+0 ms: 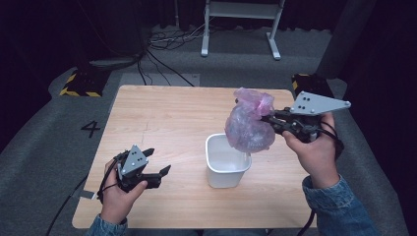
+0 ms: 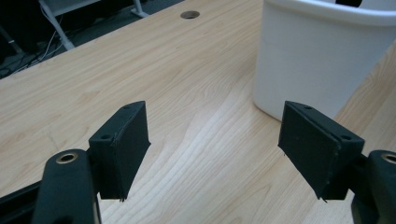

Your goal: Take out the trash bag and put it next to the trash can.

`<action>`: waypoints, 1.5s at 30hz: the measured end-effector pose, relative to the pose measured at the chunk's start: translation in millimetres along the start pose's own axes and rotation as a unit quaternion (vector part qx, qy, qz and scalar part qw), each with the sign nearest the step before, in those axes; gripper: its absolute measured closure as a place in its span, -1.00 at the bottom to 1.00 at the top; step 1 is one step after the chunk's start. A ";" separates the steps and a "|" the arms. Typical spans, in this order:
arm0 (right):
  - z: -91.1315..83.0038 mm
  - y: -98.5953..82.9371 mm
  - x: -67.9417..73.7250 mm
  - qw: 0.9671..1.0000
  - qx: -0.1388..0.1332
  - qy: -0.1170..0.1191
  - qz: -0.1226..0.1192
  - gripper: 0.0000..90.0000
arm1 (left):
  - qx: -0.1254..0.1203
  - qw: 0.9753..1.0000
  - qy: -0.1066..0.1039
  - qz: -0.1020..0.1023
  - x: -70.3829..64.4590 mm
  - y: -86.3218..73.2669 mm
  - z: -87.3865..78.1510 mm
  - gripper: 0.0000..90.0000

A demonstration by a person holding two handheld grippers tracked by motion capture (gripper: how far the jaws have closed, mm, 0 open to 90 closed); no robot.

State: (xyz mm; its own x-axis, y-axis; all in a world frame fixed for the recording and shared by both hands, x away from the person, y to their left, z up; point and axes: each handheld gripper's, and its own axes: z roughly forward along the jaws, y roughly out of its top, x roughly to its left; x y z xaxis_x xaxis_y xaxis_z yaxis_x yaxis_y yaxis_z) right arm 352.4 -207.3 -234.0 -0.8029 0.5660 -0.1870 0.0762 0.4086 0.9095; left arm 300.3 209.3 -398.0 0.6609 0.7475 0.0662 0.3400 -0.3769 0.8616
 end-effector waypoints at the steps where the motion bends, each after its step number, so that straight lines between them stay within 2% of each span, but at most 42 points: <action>1: -1.9 -0.9 -2.2 1.000 0.001 -0.003 0.000 0.95 | 0.005 1.000 0.001 0.000 1.5 -1.8 -0.9 -0.47; 6: -10.8 -7.4 -12.9 1.000 0.010 -0.026 0.007 0.94 | 0.001 1.000 0.009 -0.002 8.0 -11.3 -5.0 -0.48; 13: -17.8 -21.3 -28.6 0.998 0.029 -0.053 0.014 0.92 | 0.016 1.000 0.026 -0.003 16.8 -21.5 -6.9 -0.52; 16: -17.1 -32.8 -36.2 0.997 0.040 -0.059 0.021 0.90 | 0.022 0.999 0.035 -0.007 21.6 -27.2 -8.9 -0.56; 20: -13.4 -44.9 -43.3 0.996 0.053 -0.065 0.030 0.92 | 0.022 0.999 0.039 -0.021 24.9 -31.2 -11.4 -0.57; 23: -8.5 -54.4 -47.8 0.995 0.063 -0.067 0.036 0.93 | 0.022 0.999 0.038 -0.024 25.7 -33.5 -12.1 -0.57; 32: 16.8 -84.5 -55.9 0.993 0.094 -0.055 0.055 0.93 | 0.033 0.998 0.046 -0.041 29.0 -49.1 -14.0 -0.57; 38: 33.7 -103.8 -57.7 0.990 0.112 -0.043 0.070 0.93 | 0.040 0.997 0.047 -0.050 30.2 -53.8 -12.2 -0.57; 45: 51.3 -125.2 -56.2 0.988 0.130 -0.030 0.082 0.92 | 0.044 0.997 0.041 -0.046 29.7 -53.8 -7.1 -0.57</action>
State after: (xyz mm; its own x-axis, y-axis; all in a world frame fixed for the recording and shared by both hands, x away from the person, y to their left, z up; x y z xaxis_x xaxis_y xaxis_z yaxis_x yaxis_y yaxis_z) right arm 418.3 -253.5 -356.4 -0.7311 0.6782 -0.0746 0.3580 0.4743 0.8043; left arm 296.9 255.7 -438.9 0.5687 0.8219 0.0339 0.4564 -0.3495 0.8182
